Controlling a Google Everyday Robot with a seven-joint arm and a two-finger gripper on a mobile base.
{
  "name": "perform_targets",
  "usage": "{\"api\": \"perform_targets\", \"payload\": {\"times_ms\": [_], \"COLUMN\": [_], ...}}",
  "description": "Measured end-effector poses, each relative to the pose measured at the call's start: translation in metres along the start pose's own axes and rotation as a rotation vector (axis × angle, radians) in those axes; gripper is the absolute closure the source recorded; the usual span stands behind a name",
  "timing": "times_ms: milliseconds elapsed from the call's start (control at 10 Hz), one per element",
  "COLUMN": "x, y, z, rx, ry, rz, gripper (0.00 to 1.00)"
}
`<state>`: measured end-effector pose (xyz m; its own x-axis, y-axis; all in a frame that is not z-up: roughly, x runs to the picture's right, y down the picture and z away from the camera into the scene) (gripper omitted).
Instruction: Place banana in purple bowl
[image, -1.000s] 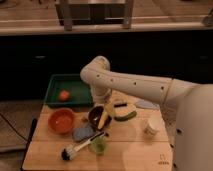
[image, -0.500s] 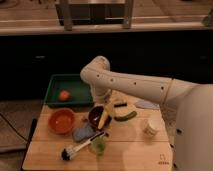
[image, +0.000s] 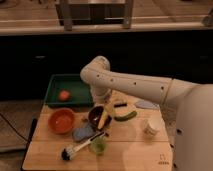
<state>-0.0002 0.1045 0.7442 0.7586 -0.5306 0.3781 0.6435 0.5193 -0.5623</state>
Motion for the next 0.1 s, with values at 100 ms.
{"api": "perform_targets", "payload": {"times_ms": [100], "x": [0.0], "y": [0.0], "z": [0.0002], "rx": [0.0], "ry": [0.0], "rz": [0.0], "gripper": [0.2]}}
